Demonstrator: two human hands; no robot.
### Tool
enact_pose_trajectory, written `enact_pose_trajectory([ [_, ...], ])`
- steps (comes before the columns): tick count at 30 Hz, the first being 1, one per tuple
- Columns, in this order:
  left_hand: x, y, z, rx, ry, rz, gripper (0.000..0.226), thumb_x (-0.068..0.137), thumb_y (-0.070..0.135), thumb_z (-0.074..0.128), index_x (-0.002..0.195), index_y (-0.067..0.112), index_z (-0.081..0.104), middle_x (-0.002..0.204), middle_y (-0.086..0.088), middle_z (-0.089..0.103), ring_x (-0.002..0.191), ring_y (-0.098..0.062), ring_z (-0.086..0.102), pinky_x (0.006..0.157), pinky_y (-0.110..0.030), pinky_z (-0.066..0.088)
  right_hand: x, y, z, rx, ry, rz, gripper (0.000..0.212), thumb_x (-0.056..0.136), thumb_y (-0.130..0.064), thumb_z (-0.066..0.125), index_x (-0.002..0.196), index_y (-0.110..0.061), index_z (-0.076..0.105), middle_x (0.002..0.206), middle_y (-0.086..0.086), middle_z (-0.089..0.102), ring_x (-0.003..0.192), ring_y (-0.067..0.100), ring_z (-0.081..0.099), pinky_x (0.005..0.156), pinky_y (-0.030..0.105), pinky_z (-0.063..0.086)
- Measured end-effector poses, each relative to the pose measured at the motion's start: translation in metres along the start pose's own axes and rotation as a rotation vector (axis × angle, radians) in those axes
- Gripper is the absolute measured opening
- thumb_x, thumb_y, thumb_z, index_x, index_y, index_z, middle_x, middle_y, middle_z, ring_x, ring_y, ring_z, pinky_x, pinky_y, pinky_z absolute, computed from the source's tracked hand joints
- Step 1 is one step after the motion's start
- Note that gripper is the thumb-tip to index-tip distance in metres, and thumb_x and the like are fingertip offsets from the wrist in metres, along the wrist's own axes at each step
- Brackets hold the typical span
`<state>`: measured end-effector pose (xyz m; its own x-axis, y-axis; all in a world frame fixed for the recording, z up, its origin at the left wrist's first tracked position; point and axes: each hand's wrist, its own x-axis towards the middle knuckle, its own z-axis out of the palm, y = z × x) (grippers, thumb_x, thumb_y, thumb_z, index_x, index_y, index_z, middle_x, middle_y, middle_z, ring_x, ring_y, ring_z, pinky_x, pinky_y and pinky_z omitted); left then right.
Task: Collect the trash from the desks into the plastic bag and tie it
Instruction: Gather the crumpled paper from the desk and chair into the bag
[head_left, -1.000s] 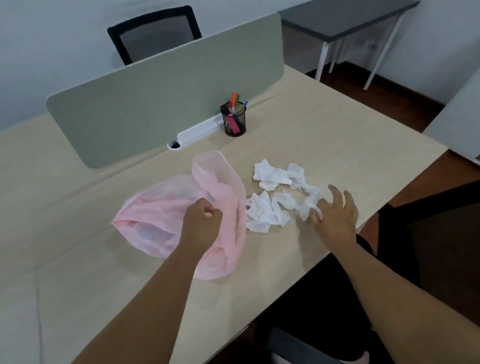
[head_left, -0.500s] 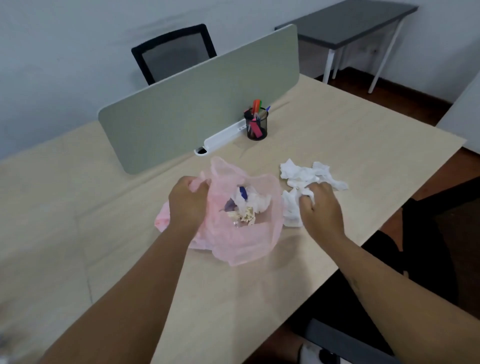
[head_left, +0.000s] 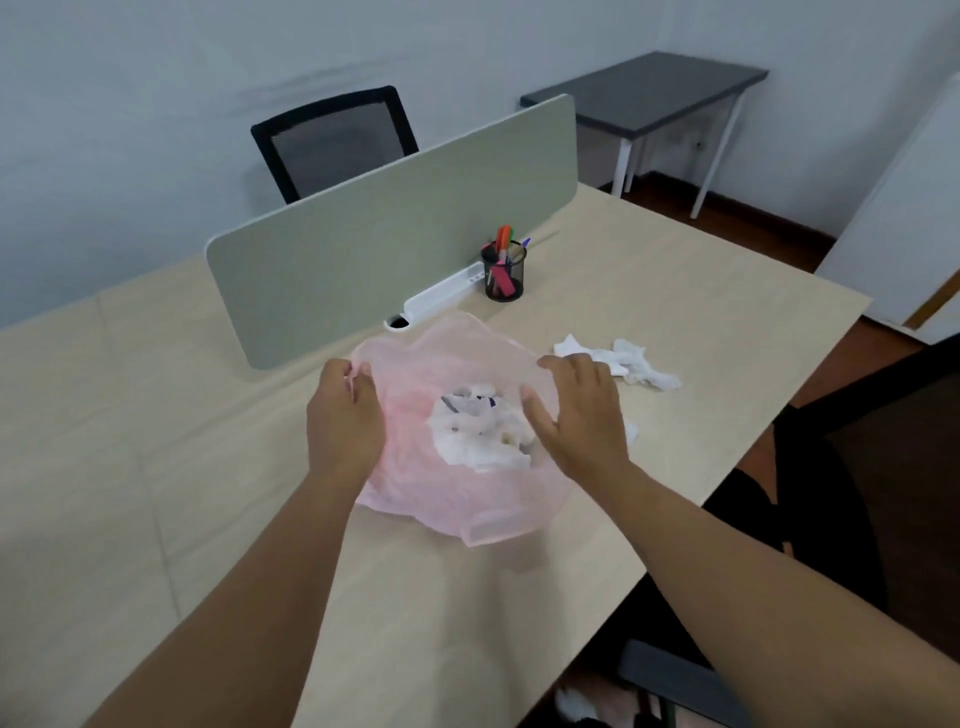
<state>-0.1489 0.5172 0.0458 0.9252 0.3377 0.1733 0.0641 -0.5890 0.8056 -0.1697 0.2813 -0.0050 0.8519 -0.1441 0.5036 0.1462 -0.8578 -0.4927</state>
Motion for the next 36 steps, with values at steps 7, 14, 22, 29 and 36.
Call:
enact_pose_trajectory([
  [7,0.023,-0.028,0.003,0.21,0.057,-0.02,0.024,0.101,0.023,0.039,0.087,0.005,0.047,0.081,-0.012,0.051,0.077,-0.029,0.046,0.069,-0.035,0.033,-0.017,0.126,0.024,-0.296,-0.647,0.444,0.091,0.079,-0.07,0.05,0.152,-0.039,0.005,0.161,0.009,-0.002,0.146,0.041,0.0,0.114,0.058,0.01],
  [14,0.03,-0.018,0.04,0.25,0.002,-0.049,0.03,0.101,0.026,0.04,0.085,0.003,0.048,0.074,-0.009,0.05,0.073,-0.03,0.046,0.066,-0.036,0.032,-0.024,0.127,0.061,-0.362,-0.68,0.14,0.038,0.08,-0.032,0.045,0.107,-0.01,0.059,0.097,0.014,0.056,0.086,0.039,0.059,0.069,0.043,0.046],
  [22,0.031,0.012,0.072,0.078,-0.094,-0.001,0.028,0.101,0.025,0.043,0.078,0.01,0.04,0.062,0.001,0.042,0.06,-0.021,0.037,0.055,-0.035,0.025,0.022,0.08,0.01,0.254,-0.194,0.108,0.017,0.09,-0.033,0.034,0.083,-0.021,0.044,0.08,-0.004,0.047,0.075,0.014,0.042,0.063,0.025,0.033],
  [29,0.041,0.032,0.088,-0.004,-0.147,0.079,0.038,0.102,0.028,0.043,0.067,0.021,0.03,0.059,0.005,0.035,0.052,-0.01,0.031,0.05,-0.021,0.029,0.034,0.027,0.038,0.001,-0.812,-0.226,0.063,0.081,-0.067,0.049,0.136,-0.04,0.039,0.14,-0.002,0.037,0.133,0.019,0.028,0.111,0.039,0.021],
  [36,0.043,0.027,0.093,0.034,-0.065,0.052,0.038,0.102,0.025,0.043,0.066,0.022,0.03,0.057,0.003,0.035,0.054,-0.015,0.031,0.052,-0.029,0.029,0.078,0.121,0.036,-0.011,-0.228,0.2,0.073,0.079,-0.068,0.041,0.144,-0.034,0.037,0.146,0.007,0.036,0.134,0.03,0.029,0.107,0.049,0.026],
])
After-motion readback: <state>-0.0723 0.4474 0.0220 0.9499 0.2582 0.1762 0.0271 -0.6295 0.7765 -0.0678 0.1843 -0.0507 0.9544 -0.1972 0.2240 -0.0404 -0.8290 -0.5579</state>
